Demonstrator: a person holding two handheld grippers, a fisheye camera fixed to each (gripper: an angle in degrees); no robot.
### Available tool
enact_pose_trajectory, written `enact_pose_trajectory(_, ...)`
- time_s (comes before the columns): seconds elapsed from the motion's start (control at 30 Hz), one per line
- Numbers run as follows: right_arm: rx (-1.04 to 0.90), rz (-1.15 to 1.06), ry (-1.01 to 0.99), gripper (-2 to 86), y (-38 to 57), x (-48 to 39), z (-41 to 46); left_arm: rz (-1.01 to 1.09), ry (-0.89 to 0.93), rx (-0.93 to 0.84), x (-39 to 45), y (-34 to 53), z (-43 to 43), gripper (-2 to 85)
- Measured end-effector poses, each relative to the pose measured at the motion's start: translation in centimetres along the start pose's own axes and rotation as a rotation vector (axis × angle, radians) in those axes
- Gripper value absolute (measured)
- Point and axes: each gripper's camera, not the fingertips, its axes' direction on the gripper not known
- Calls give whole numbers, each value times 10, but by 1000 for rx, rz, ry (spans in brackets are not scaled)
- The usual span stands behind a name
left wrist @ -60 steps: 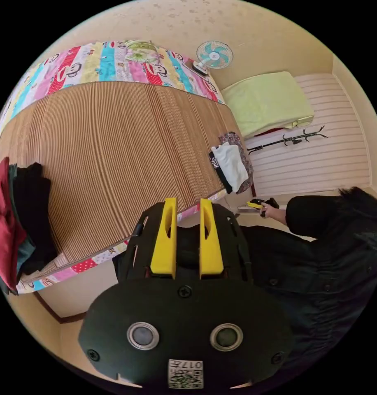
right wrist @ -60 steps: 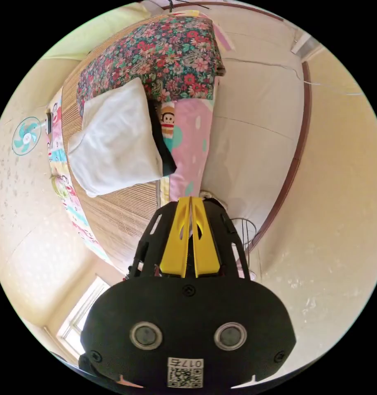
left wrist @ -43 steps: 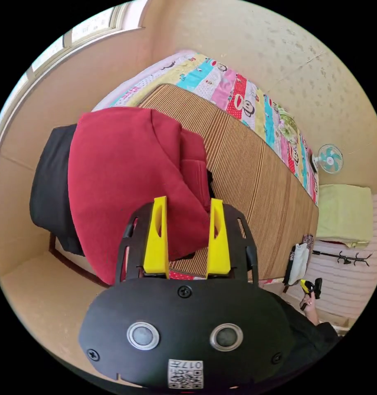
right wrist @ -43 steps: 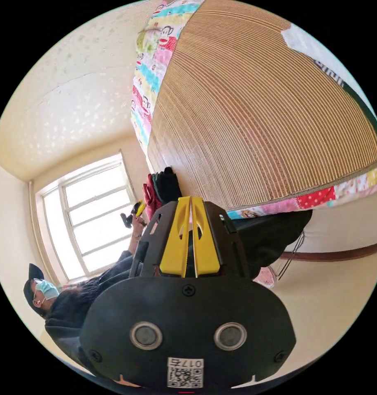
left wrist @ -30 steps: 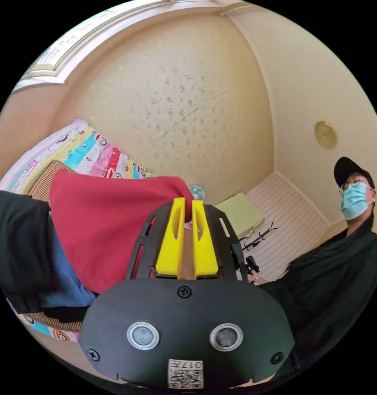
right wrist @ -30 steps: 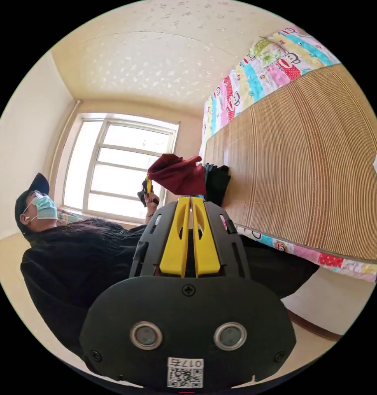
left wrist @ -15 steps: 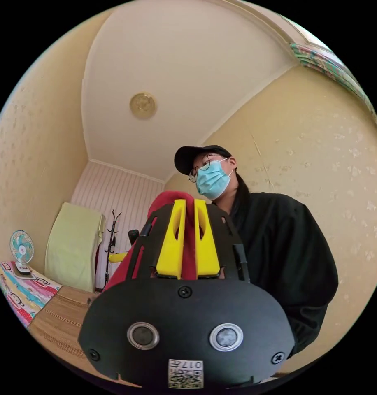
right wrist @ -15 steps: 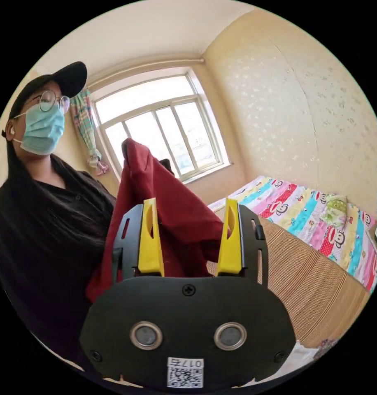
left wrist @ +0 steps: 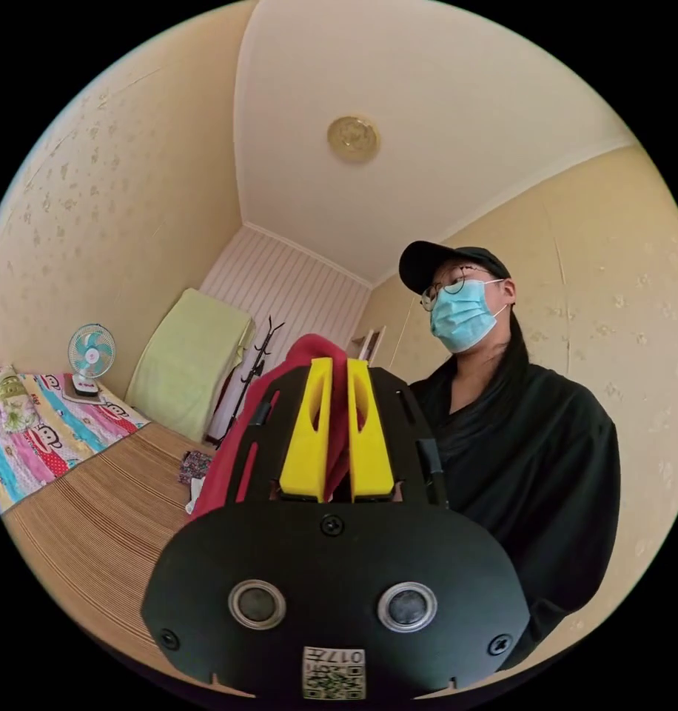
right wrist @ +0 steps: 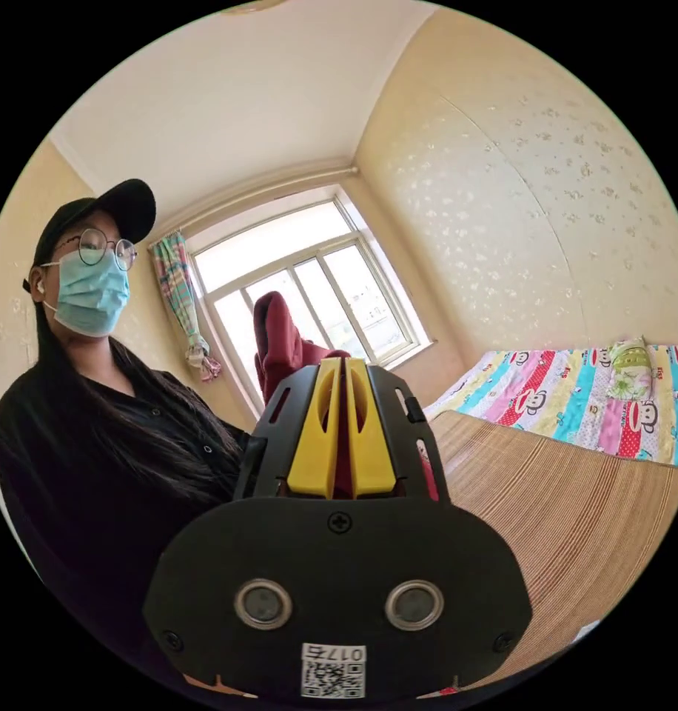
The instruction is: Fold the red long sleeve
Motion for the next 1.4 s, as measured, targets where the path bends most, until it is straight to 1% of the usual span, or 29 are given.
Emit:
enact_pose_trajectory(0.07, 53, -15, -48, 9, 0, 1, 1, -63, -96, 12, -5, 10, -4, 55)
enact_pose_trajectory(0.13, 88, -45, -71, 8, -4, -2, 4, -64, -302, 71, 7, 26, -23, 68)
enact_pose_trajectory(0.17, 102, -66, -82, 8, -9, -5, 8, -52, -355, 80, 14, 30, -27, 72)
enact_pose_trajectory(0.23, 93, -88, -80, 8, -16, -6, 19, -45, -573, 45, 40, 41, -25, 100)
enact_pose_trajectory(0.27, 53, -112, -56, 8, -20, -8, 31, -43, -624, 21, 46, 43, -19, 110)
enact_pose_trajectory(0.3, 23, -137, -42, 7, -22, -11, 45, -23, -690, -35, 56, 46, -1, 130)
enact_pose_trajectory(0.33, 9, -148, -47, 7, -22, -12, 52, 16, -706, -95, 64, 49, 25, 134)
enact_pose_trajectory(0.37, -21, -163, -45, 7, -23, -13, 68, 34, -702, -130, 66, 51, 40, 135)
enact_pose_trajectory(0.43, -48, -171, 30, 7, -24, -17, 89, 66, -683, -280, 64, 62, 107, 146)
enact_pose_trajectory(0.5, -60, -199, 118, 7, -27, -23, 108, 77, -702, -359, 60, 71, 152, 163)
enact_pose_trajectory(0.57, -58, -221, 116, 8, -32, -25, 114, 94, -852, -400, 56, 81, 186, 173)
enact_pose_trajectory(0.6, -49, -229, 117, 8, -36, -26, 116, 120, -980, -437, 51, 87, 205, 174)
enact_pose_trajectory(0.63, -46, -233, 119, 8, -38, -27, 117, 160, -1076, -482, 46, 93, 222, 165)
enact_pose_trajectory(0.67, -42, -248, 122, 9, -42, -28, 118, 187, -1120, -512, 43, 96, 230, 160)
enact_pose_trajectory(0.7, -40, -261, 126, 9, -45, -29, 117, 251, -1215, -553, 39, 101, 243, 111)
enact_pose_trajectory(0.73, -38, -263, 122, 10, -46, -28, 116, 303, -1288, -534, 39, 100, 249, 74)
enact_pose_trajectory(0.77, -15, -257, 107, 11, -48, -24, 109, 315, -1306, -517, 39, 98, 249, 61)
enact_pose_trajectory(0.8, 10, -250, 81, 12, -48, -18, 100, 323, -1304, -483, 41, 91, 246, 44)
enact_pose_trajectory(0.87, 21, -238, 35, 14, -47, -5, 87, 305, -1213, -427, 43, 74, 236, 31)
enact_pose_trajectory(0.93, 67, -207, 65, 18, -39, 9, 72, 234, -988, -284, 40, 47, 210, 20)
enact_pose_trajectory(0.97, 81, -186, 73, 21, -31, 19, 65, 205, -917, -240, 37, 41, 203, 17)
enact_pose_trajectory(1.03, 75, -154, 43, 29, -15, 35, 58, 68, -632, -113, 11, 18, 178, 11)
enact_pose_trajectory(1.1, 135, -111, 10, 43, 21, 50, 42, 16, -511, -35, -3, 8, 168, 8)
enact_pose_trajectory(1.13, 154, -106, 7, 46, 33, 52, 37, 25, -467, -9, -5, 2, 165, 6)
enact_pose_trajectory(1.17, 178, -100, 11, 61, 59, 55, 28, 32, -462, 1, -4, -1, 164, 6)
enact_pose_trajectory(1.23, 152, -69, 49, 89, 98, 59, 23, 72, -519, 19, 9, -13, 159, 5)
enact_pose_trajectory(1.3, 31, -20, 129, 142, 145, 62, 37, 101, -532, 13, 19, -24, 154, 6)
enact_pose_trajectory(1.37, -79, 12, 175, 181, 172, 65, 61, 112, -522, 8, 27, -34, 149, 6)
enact_pose_trajectory(1.4, -129, 20, 142, 202, 182, 64, 81, 117, -532, 13, 32, -40, 146, 6)
